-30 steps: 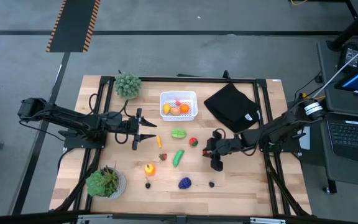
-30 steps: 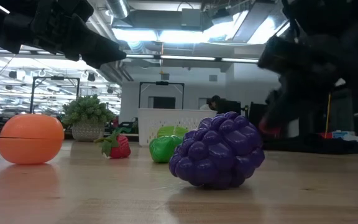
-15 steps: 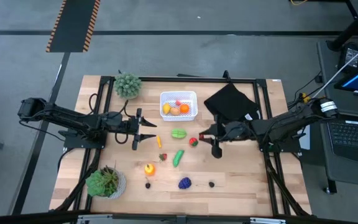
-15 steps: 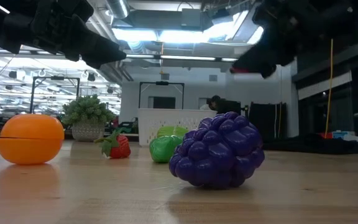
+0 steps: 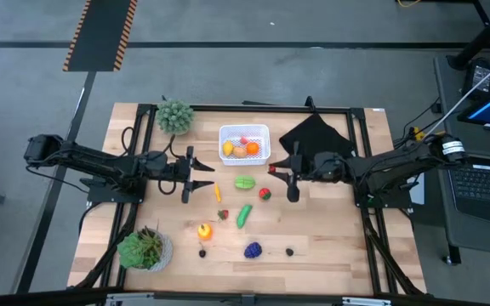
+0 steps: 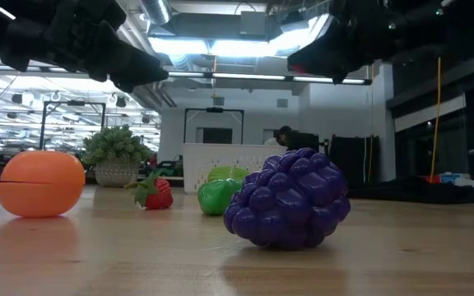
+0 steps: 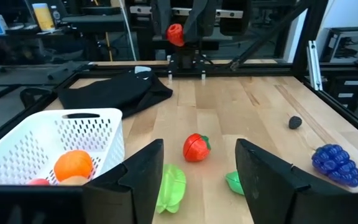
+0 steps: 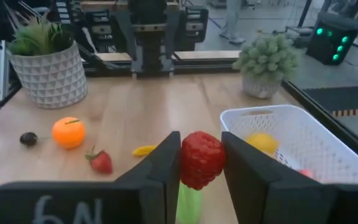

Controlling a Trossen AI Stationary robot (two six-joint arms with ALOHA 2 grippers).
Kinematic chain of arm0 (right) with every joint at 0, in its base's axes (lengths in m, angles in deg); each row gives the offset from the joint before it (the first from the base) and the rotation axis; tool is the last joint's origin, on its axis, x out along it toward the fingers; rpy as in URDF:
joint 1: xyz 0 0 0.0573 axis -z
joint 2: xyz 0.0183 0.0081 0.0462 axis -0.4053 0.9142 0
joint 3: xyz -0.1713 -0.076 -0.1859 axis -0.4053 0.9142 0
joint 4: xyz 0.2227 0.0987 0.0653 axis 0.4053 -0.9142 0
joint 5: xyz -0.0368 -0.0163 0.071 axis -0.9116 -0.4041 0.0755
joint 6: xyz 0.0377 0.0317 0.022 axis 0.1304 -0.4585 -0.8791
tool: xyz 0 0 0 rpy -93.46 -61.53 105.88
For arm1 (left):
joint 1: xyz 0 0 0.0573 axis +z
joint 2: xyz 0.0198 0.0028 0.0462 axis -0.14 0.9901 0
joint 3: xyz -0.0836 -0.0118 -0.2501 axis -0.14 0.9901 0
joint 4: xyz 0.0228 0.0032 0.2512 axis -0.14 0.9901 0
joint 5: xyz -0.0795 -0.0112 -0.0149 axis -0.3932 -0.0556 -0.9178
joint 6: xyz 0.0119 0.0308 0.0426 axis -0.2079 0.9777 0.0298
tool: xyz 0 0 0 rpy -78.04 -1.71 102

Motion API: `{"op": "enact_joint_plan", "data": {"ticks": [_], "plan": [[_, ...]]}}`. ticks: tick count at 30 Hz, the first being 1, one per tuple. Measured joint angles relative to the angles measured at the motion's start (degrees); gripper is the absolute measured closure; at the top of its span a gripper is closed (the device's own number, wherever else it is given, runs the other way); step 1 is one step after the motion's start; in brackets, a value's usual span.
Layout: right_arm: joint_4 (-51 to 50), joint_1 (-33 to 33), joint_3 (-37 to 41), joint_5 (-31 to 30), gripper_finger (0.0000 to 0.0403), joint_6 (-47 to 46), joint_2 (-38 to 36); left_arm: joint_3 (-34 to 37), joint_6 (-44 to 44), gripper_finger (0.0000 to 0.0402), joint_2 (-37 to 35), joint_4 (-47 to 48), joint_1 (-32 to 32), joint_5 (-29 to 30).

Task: Pick and placing Produce into tupperware
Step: Put the raspberry into the white bin

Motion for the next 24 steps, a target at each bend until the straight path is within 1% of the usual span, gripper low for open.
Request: {"op": "enact_joint_plan", "data": {"ticks": [5,7,11,13,20,24], "plan": [[-0.13,1.36,0.00,-0.72,0.0307,1.15,0.00,0.00,0.00,0.0206,0.00,0.00,0.88,0.00],[-0.14,1.81,0.00,-3.15,0.0307,1.03,0.00,0.00,0.01,0.0207,0.00,0.00,1.18,0.00],[-0.15,2.66,0.00,-10.53,0.0299,1.00,0.01,0.00,0.02,0.0212,0.00,0.00,1.55,0.01],[-0.15,3.25,0.00,-12.62,0.0296,0.56,0.00,0.00,0.05,0.0213,0.00,0.00,1.55,0.02],[-0.02,5.95,0.00,-12.89,0.0307,-0.19,0.71,0.00,0.46,0.0207,0.00,0.00,1.55,0.02],[1.92,8.03,0.00,-10.24,0.0303,-0.46,3.31,0.00,0.48,0.0206,0.00,0.00,1.55,0.02]]}}
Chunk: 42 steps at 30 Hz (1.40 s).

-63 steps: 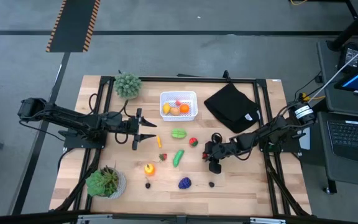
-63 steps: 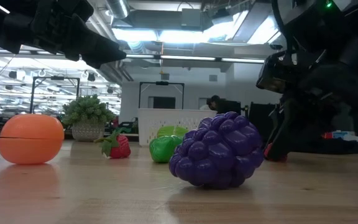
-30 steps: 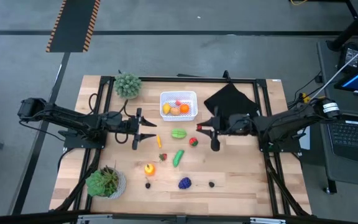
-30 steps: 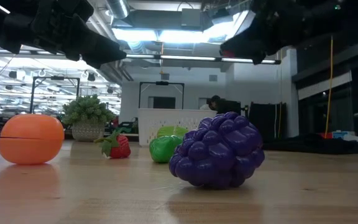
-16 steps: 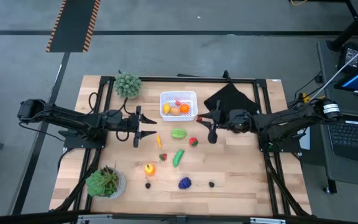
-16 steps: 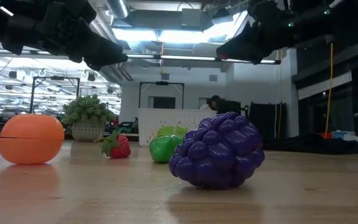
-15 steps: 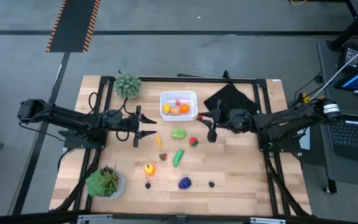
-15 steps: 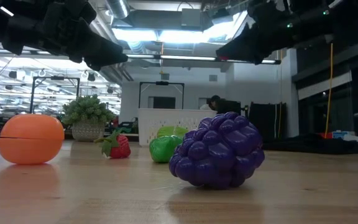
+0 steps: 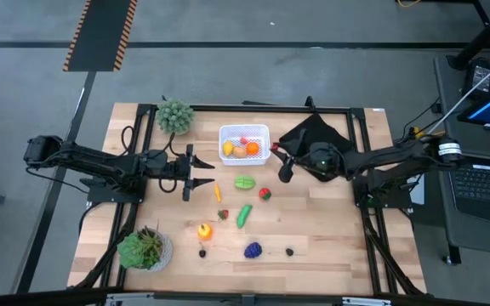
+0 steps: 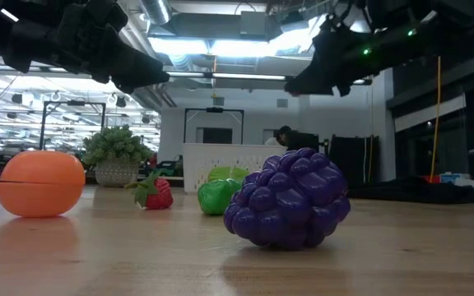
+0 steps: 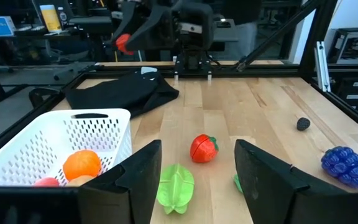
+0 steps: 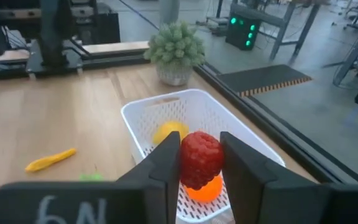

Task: Pick and placing Produce into tupperware
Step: Put the raspberry into the white bin

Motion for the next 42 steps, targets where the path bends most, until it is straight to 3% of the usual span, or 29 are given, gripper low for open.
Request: {"op": "enact_joint_plan", "data": {"ticks": [11,18,25,33,42], "plan": [[15.58,6.75,-0.02,8.82,0.0305,-0.04,9.38,0.00,0.04,0.0209,0.00,-0.02,0.00,-0.02],[16.63,8.52,-4.60,11.47,0.0305,0.70,14.47,0.00,1.25,0.0207,0.00,-0.02,0.00,0.00],[13.09,10.90,-13.12,13.51,0.0304,1.83,20.77,0.00,1.47,0.0213,0.00,-0.01,0.70,0.04],[11.06,11.78,-16.77,15.05,0.0304,3.24,24.18,0.00,1.53,0.0206,0.00,0.03,1.10,0.00],[-11.80,13.03,-25.89,19.54,0.0304,5.30,24.23,0.00,1.62,0.0213,0.00,0.05,1.11,0.00]]}}
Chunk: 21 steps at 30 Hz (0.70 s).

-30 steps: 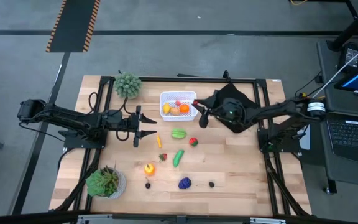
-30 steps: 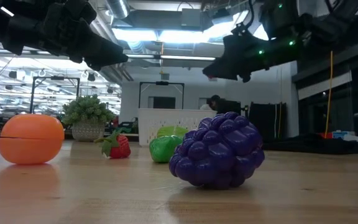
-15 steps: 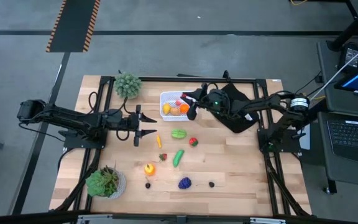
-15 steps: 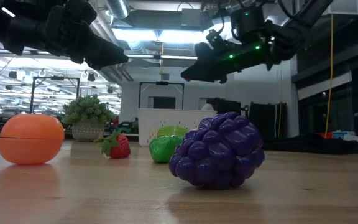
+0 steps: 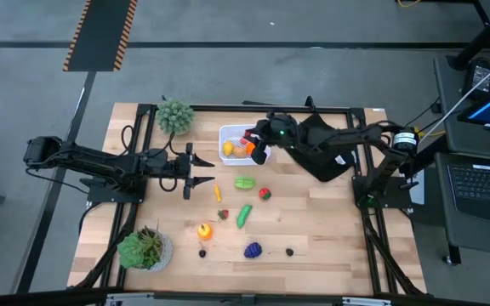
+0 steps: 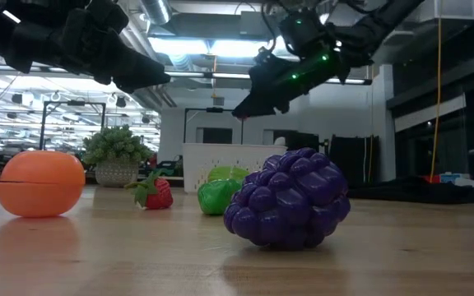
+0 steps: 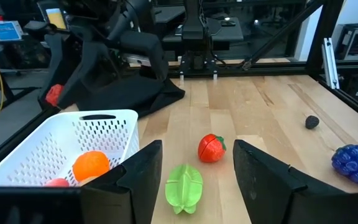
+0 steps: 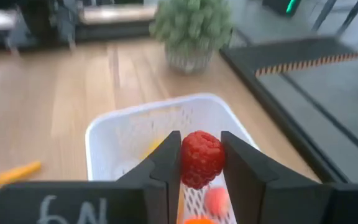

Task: Pick and placing Produce into tupperware
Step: Put the raspberry into the white bin

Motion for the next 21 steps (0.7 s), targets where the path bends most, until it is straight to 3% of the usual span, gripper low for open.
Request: {"op": "enact_joint_plan", "data": {"ticks": [7,21], "plan": [[-16.93,1.17,-7.83,4.08,0.0305,2.67,0.00,0.00,0.00,0.0208,0.00,0.00,0.00,0.00],[-34.45,4.24,-14.34,9.71,0.0307,8.55,0.00,0.00,-0.02,0.0214,0.00,-0.02,0.00,0.00]]}}
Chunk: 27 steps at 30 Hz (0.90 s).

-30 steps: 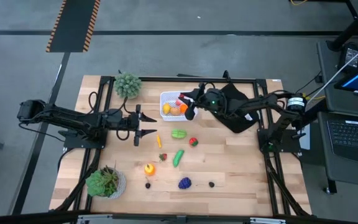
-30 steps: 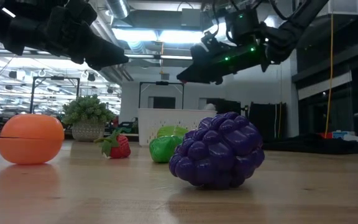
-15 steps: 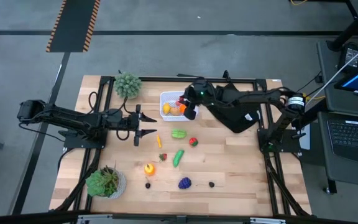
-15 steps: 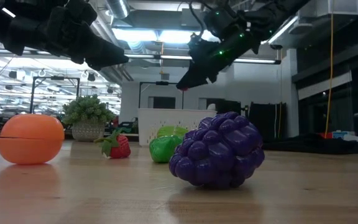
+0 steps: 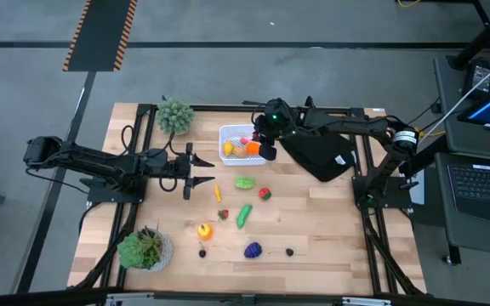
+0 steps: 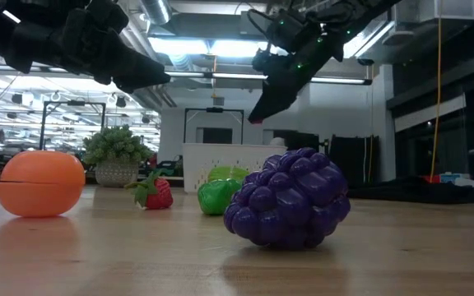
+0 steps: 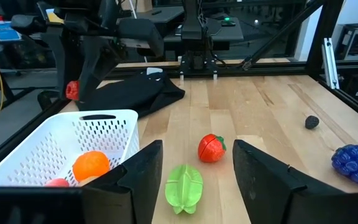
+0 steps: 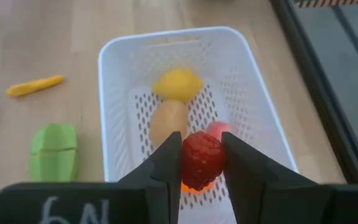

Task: Pick and placing Produce into tupperware
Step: Put the raspberry into the white bin

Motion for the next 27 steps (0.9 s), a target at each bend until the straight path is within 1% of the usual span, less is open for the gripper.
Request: {"op": "enact_joint_plan", "data": {"ticks": [3,11,18,27], "plan": [[-3.64,0.58,-1.57,2.08,0.0307,0.12,0.00,0.00,0.00,0.0212,0.00,0.00,0.00,0.00],[-10.85,0.65,-5.50,2.28,0.0307,4.25,0.00,0.00,-0.02,0.0218,0.00,0.00,0.00,0.00],[-9.96,0.65,-6.24,3.76,0.0307,6.03,0.61,0.00,-0.02,0.0216,0.00,0.00,0.00,0.00],[-8.25,0.65,-6.24,3.94,0.0307,7.29,6.91,0.00,-0.03,0.0219,0.00,0.15,-0.02,0.00]]}}
